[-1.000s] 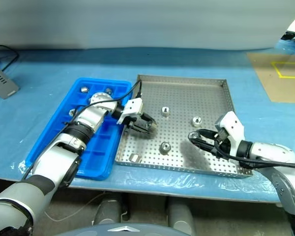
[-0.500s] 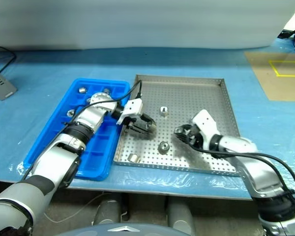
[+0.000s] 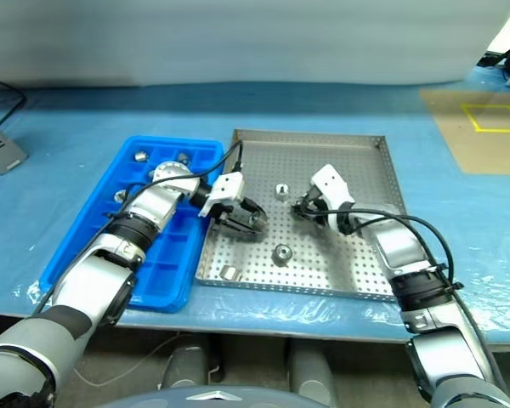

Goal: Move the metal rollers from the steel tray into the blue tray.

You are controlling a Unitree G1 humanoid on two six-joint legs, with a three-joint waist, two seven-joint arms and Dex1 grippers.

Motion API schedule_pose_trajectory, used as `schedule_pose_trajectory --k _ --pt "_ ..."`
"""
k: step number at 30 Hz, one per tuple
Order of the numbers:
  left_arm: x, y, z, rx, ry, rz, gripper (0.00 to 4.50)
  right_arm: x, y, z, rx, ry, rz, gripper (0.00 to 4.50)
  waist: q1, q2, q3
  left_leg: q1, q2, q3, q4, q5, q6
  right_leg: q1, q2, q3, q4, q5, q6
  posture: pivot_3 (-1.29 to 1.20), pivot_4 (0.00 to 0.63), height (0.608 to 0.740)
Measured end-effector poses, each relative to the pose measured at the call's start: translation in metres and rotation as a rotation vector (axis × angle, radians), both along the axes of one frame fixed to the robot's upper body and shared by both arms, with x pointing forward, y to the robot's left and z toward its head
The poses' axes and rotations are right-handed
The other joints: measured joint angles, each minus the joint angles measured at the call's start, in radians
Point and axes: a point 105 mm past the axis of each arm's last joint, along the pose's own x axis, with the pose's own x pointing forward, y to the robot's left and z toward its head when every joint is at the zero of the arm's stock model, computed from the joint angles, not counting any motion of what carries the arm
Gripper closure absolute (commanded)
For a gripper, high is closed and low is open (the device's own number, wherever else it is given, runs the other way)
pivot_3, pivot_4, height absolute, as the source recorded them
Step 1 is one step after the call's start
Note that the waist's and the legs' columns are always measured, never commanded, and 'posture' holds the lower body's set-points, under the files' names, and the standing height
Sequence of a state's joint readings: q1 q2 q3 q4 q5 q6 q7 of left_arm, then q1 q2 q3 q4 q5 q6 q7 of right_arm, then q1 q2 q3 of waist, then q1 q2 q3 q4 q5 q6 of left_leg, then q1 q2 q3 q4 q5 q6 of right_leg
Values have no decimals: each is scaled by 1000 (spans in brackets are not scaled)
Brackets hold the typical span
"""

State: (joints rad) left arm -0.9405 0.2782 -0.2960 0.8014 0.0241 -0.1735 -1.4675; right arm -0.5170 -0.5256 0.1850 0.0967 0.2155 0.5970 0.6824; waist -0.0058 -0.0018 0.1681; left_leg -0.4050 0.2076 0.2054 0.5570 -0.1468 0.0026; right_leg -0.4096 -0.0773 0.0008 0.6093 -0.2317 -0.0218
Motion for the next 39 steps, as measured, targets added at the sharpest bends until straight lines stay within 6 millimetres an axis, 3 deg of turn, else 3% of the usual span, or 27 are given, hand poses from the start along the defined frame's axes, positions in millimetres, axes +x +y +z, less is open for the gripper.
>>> schedule_pose_trajectory --k 4,5,9,11,14,21,31,39 --pt "0 0 0 1 3 -1 2760 9 7 -2 7 -17 13 2892 -10 0 0 2 0 0 3 0 0 3 0 0 0 1 -2 -370 150 740" --pt "0 0 0 2 5 0 2760 12 9 -2 7 -26 14 2183 -10 0 0 2 0 0 4 0 0 3 0 0 1 2 -2 -371 150 740" --pt "0 1 0 3 4 2 2760 16 13 -20 5 23 5 962 -7 0 0 1 0 0 4 0 -1 3 0 0 1 2 -3 -370 150 740" --pt "0 0 1 3 3 1 2760 11 12 -20 -2 14 20 378 -6 0 0 0 0 0 4 -1 0 3 0 0 0 2 -3 -370 150 740" --pt "0 3 1 6 1 4 2760 -3 1 -20 -7 21 28 378 3 0 0 -1 0 0 3 -1 2 3 0 0 -2 2 -3 -369 150 740" --pt "0 1 1 3 2 0 2760 -7 1 -18 4 35 29 378 -1 0 0 0 0 0 3 -1 1 2 0 0 -1 2 -3 -367 150 740" --pt "0 2 2 7 -1 0 2760 -9 33 33 198 -36 104 378 -2 0 0 -1 0 0 2 -1 1 1 0 0 -2 2 -3 -357 150 740" --pt "1 8 0 17 6 20 2760 -15 44 24 32 -111 156 378 0 0 0 0 0 0 0 -1 0 1 0 0 -2 2 -3 -347 150 740"
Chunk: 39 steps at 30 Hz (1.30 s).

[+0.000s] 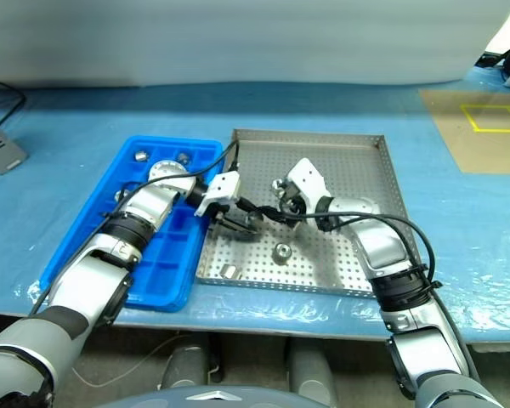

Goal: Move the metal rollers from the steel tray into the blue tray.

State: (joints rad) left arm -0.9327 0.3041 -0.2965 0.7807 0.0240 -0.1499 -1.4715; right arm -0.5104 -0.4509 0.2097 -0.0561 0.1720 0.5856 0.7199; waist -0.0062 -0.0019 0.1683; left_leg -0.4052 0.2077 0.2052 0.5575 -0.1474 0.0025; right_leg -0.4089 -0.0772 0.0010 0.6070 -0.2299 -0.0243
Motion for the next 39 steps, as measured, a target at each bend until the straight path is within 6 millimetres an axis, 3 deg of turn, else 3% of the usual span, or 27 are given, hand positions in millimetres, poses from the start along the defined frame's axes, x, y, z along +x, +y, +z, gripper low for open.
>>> schedule_pose_trajectory --k 8,10,13,15,20,25,29,33,35,39 --pt "1 2 1 2 -3 10 2760 2 -1 -20 -95 -99 -73 378 -2 0 0 0 0 0 -1 0 0 -1 0 0 -1 0 0 -342 150 740" --pt "0 -1 3 -6 -10 -4 2760 -14 -28 -29 -87 -110 -78 378 19 0 0 0 0 0 -4 0 0 0 -2 0 -2 0 0 -342 150 740" --pt "1 12 1 5 -5 28 2760 -40 -105 -46 -109 -43 -173 378 32 -1 1 -1 -3 1 -3 -4 6 1 -6 2 -5 -1 2 -345 150 740" --pt "4 17 2 6 -6 47 2760 -41 -113 -29 -4 -69 -200 378 11 -3 2 0 -2 1 0 -4 7 1 -5 4 -4 -1 2 -349 150 740" --pt "4 19 17 -21 -41 46 2760 -41 -82 13 247 -85 -91 378 -14 -3 2 3 1 -1 -1 0 -1 0 1 1 1 -1 2 -346 150 740" --pt "10 51 46 -70 -89 143 2760 -35 -74 19 297 -62 -71 378 -1 0 2 1 0 0 -8 2 -3 -2 0 0 -2 -1 1 -289 150 740" --pt "6 52 40 -82 -78 169 2760 -28 -61 32 385 -47 -35 378 3 0 2 0 0 0 -8 1 0 -3 -1 0 -1 -1 1 -261 150 740" --pt "-4 47 36 -114 -61 174 2760 -20 -52 67 459 -90 23 378 9 0 2 -1 0 0 -8 2 -1 -5 -1 -1 0 -1 1 -222 150 740" --pt "-5 50 42 -133 -80 197 2760 -21 -50 68 407 -100 42 378 20 0 2 -1 1 0 -8 2 -3 -5 1 -1 0 -1 1 -204 150 740" --pt "-3 64 66 -211 -139 302 2760 -23 -30 52 359 -59 101 378 24 0 2 -1 1 0 -11 4 -6 -7 2 -1 1 -1 1 -155 150 740"
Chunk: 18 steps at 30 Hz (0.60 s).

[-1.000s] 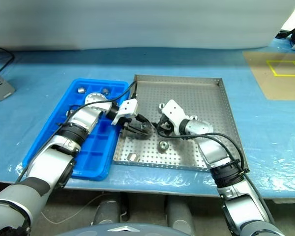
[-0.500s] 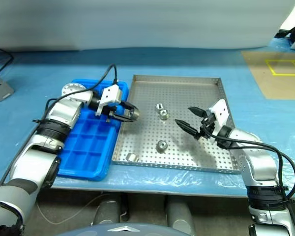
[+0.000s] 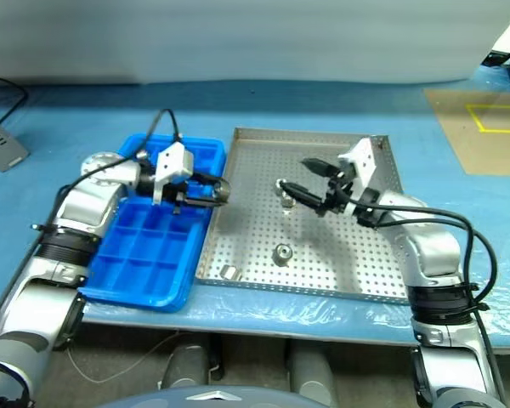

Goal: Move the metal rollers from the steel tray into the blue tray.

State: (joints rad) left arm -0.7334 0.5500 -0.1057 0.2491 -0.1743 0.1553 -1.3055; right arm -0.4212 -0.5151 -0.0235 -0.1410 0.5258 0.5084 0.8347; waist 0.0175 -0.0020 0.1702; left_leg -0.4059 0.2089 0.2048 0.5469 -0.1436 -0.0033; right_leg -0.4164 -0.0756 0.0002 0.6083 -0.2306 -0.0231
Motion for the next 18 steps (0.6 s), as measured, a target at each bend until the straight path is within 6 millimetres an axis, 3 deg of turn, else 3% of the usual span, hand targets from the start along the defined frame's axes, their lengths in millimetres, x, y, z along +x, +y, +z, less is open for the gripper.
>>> schedule_pose_trajectory --k 5,11,18 --pt "-3 20 17 -82 -51 145 2760 3 19 5 -5 -12 77 378 3 0 0 0 -1 0 0 0 0 -1 0 1 0 0 0 -71 150 740" --pt "-15 64 -2 -52 -6 347 2760 13 30 3 -11 5 137 378 24 0 0 -1 0 -1 -1 1 -2 -2 0 0 0 0 0 29 150 740" --pt "-30 111 -9 -16 23 529 2760 12 53 9 0 -12 248 378 56 0 0 -2 0 -1 -1 1 -2 -2 0 -1 1 0 0 94 150 740"
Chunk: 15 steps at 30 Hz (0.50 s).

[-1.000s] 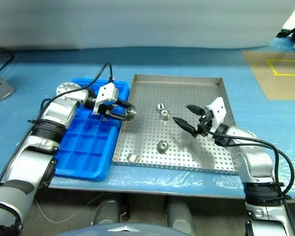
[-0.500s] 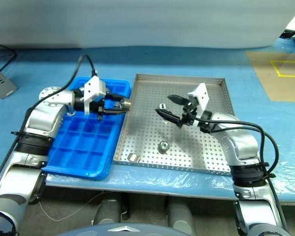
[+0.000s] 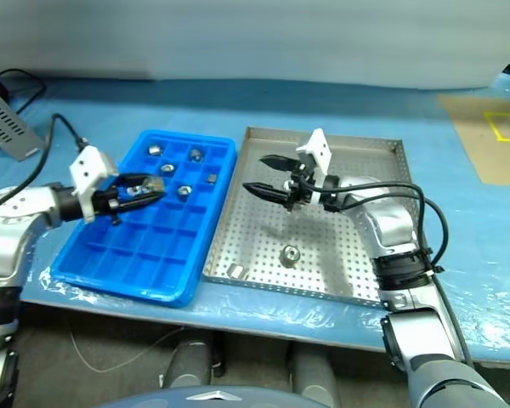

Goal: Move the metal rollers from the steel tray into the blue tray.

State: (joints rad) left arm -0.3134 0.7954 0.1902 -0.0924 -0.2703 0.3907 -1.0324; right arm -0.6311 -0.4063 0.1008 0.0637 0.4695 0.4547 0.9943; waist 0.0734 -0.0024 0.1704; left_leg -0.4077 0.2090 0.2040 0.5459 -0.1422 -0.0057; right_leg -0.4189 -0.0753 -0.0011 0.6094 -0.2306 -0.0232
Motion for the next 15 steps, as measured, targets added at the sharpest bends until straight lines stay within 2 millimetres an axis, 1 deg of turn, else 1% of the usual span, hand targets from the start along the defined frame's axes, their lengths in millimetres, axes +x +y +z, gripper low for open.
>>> schedule_pose_trajectory --k 3,5,6,12,15 --pt "-2 21 -10 24 30 80 2760 -4 11 -1 -34 -34 53 378 10 0 0 0 0 0 0 0 0 0 0 0 1 0 0 107 150 740" --pt "0 40 -17 35 37 165 2760 -5 19 -7 -68 -54 81 378 16 -1 0 0 0 -1 0 0 -1 0 0 0 1 0 0 106 150 740" --pt "0 45 -19 33 43 188 2760 -5 21 -11 -78 -49 86 378 21 -1 0 0 0 -1 0 1 -1 0 0 0 1 0 0 105 150 740" --pt "0 66 -25 47 80 262 2760 -6 21 -13 -100 -60 104 378 31 -2 0 0 0 -1 1 1 -1 0 0 0 3 0 0 86 150 740" --pt "0 69 -35 48 118 273 2760 -5 18 -14 -119 -69 96 378 29 -2 -1 1 0 -2 1 1 -2 0 0 0 3 0 0 72 150 740"
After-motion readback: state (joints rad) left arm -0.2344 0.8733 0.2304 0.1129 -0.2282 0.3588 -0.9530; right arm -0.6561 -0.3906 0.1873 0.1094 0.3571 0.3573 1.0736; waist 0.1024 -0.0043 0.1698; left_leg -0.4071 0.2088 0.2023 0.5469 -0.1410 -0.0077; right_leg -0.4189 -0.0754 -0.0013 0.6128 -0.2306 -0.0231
